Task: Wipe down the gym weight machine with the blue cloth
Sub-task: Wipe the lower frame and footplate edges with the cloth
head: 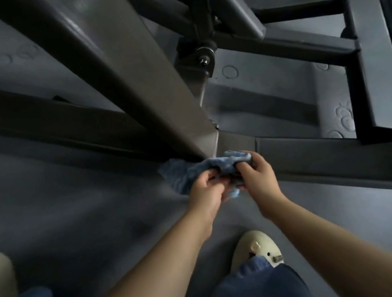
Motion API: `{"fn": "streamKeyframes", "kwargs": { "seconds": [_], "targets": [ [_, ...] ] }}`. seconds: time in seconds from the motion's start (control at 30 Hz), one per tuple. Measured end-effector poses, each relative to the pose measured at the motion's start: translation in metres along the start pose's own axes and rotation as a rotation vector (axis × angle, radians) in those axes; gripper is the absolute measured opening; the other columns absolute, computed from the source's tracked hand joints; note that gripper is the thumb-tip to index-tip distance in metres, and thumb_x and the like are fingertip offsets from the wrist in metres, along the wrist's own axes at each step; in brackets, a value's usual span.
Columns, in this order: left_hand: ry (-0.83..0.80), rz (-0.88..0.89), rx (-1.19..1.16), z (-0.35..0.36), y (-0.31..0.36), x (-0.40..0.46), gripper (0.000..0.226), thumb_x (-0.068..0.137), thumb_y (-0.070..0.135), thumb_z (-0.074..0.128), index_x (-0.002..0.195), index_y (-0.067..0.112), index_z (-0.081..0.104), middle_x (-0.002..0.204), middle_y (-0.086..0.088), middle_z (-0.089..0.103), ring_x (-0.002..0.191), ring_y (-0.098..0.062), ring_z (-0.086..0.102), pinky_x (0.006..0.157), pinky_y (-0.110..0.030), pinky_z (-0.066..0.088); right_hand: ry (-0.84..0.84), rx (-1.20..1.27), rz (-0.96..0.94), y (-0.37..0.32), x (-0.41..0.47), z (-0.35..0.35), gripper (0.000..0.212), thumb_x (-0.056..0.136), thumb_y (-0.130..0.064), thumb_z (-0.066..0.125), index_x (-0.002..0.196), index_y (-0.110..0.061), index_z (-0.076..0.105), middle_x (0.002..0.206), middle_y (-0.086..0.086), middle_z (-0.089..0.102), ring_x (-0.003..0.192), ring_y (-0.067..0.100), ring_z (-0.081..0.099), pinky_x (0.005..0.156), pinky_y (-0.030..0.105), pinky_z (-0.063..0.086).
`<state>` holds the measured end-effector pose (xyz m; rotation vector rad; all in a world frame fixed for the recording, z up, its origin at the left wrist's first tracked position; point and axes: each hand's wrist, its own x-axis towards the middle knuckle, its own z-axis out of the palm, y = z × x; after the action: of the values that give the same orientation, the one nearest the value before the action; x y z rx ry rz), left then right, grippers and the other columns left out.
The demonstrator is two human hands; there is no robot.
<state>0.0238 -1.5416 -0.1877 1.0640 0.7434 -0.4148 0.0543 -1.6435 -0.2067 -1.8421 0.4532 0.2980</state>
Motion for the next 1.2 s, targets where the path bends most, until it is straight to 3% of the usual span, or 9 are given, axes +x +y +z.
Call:
{"fn": "streamKeyframes", "kwargs": {
  "seconds": [0.13, 0.27, 0.37, 0.57, 0.73, 0.87, 0.97, 1.1, 1.2],
  "targets": [
    [0.151, 0.298, 0.423, 0.003, -0.009, 0.002, 0.027, 0.08, -0.004, 0.063, 0.086, 0.019, 0.051, 0.084, 0.002, 0.058, 0.083, -0.015, 0.056, 0.077, -0.023, 0.045, -0.021, 0.078, 0.025, -0.012, 0.002, -0.025, 0.022, 0.089, -0.002, 0.046, 0.08, -0.016, 0.061, 0.072, 0.0, 0.061, 0.066, 0.009, 0.057, 0.053, 0.013, 0.044],
    [0.041, 0.503, 0.631, 0.009, 0.002, -0.002, 0.043, 0.078, 0.002, 0.07, 0.116, 0.011, 0.053, 0.11, 0.004, 0.055, 0.102, -0.011, 0.053, 0.089, -0.016, 0.04, -0.141, 0.097, 0.021, -0.021, -0.006, -0.036, 0.024, 0.089, -0.002, 0.046, 0.087, -0.017, 0.065, 0.081, 0.005, 0.064, 0.076, 0.015, 0.059, 0.065, 0.023, 0.046],
    [-0.067, 0.463, 0.766, 0.01, 0.01, -0.002, 0.052, 0.078, 0.009, 0.073, 0.125, 0.009, 0.05, 0.111, 0.001, 0.056, 0.102, -0.012, 0.054, 0.083, -0.013, 0.037, -0.221, 0.092, -0.028, -0.031, -0.015, -0.041, 0.025, 0.085, -0.003, 0.05, 0.09, -0.022, 0.065, 0.084, 0.002, 0.065, 0.077, 0.012, 0.06, 0.065, 0.019, 0.048],
    [-0.097, 0.363, 0.75, 0.01, 0.025, -0.012, 0.016, 0.082, 0.021, 0.07, 0.09, 0.016, 0.058, 0.09, -0.004, 0.065, 0.086, -0.019, 0.061, 0.082, -0.034, 0.049, -0.154, -0.058, -0.116, -0.043, -0.018, -0.057, 0.032, 0.086, -0.011, 0.063, 0.115, -0.023, 0.055, 0.089, 0.005, 0.058, 0.079, 0.013, 0.057, 0.07, 0.022, 0.048],
    [-0.059, 0.405, 0.686, 0.019, 0.025, -0.01, 0.018, 0.095, 0.019, 0.052, 0.101, 0.008, 0.064, 0.102, -0.014, 0.068, 0.097, -0.026, 0.061, 0.091, -0.04, 0.048, -0.152, 0.002, -0.043, -0.038, -0.016, -0.075, 0.037, 0.088, -0.025, 0.064, 0.121, -0.026, 0.047, 0.119, 0.007, 0.058, 0.098, 0.017, 0.06, 0.087, 0.033, 0.05],
    [-0.116, 0.152, 0.415, 0.03, 0.022, -0.006, 0.02, 0.098, 0.028, 0.044, 0.11, 0.022, 0.059, 0.121, -0.007, 0.062, 0.114, -0.025, 0.057, 0.102, -0.043, 0.043, -0.192, -0.013, -0.086, -0.038, -0.021, -0.085, 0.055, 0.083, -0.024, 0.067, 0.13, -0.026, 0.04, 0.126, -0.003, 0.05, 0.087, 0.002, 0.058, 0.065, 0.017, 0.049],
    [-0.033, 0.108, 0.404, 0.037, 0.017, -0.003, 0.022, 0.099, 0.032, 0.041, 0.114, 0.02, 0.051, 0.12, -0.007, 0.059, 0.112, -0.024, 0.055, 0.1, -0.04, 0.043, -0.244, -0.146, -0.166, -0.036, -0.023, -0.089, 0.071, 0.074, -0.01, 0.077, 0.129, -0.03, 0.038, 0.112, -0.015, 0.049, 0.085, 0.003, 0.061, 0.07, 0.02, 0.054],
    [0.097, 0.291, 0.627, 0.036, 0.015, -0.002, 0.041, 0.088, 0.031, 0.061, 0.119, 0.015, 0.04, 0.102, -0.002, 0.052, 0.091, -0.019, 0.051, 0.076, -0.023, 0.037, -0.083, -0.361, -0.27, -0.028, -0.001, -0.084, 0.036, 0.076, 0.0, 0.068, 0.097, -0.025, 0.054, 0.094, -0.005, 0.061, 0.089, 0.013, 0.059, 0.067, 0.01, 0.043],
    [0.094, 0.548, 0.83, 0.034, 0.018, 0.005, 0.053, 0.078, 0.007, 0.07, 0.119, 0.014, 0.038, 0.104, -0.004, 0.05, 0.091, -0.019, 0.05, 0.072, -0.016, 0.032, 0.039, -0.481, -0.318, -0.039, 0.025, -0.084, 0.02, 0.079, -0.002, 0.062, 0.089, -0.019, 0.066, 0.084, -0.003, 0.063, 0.083, 0.014, 0.059, 0.068, 0.019, 0.044]
  ]
}}
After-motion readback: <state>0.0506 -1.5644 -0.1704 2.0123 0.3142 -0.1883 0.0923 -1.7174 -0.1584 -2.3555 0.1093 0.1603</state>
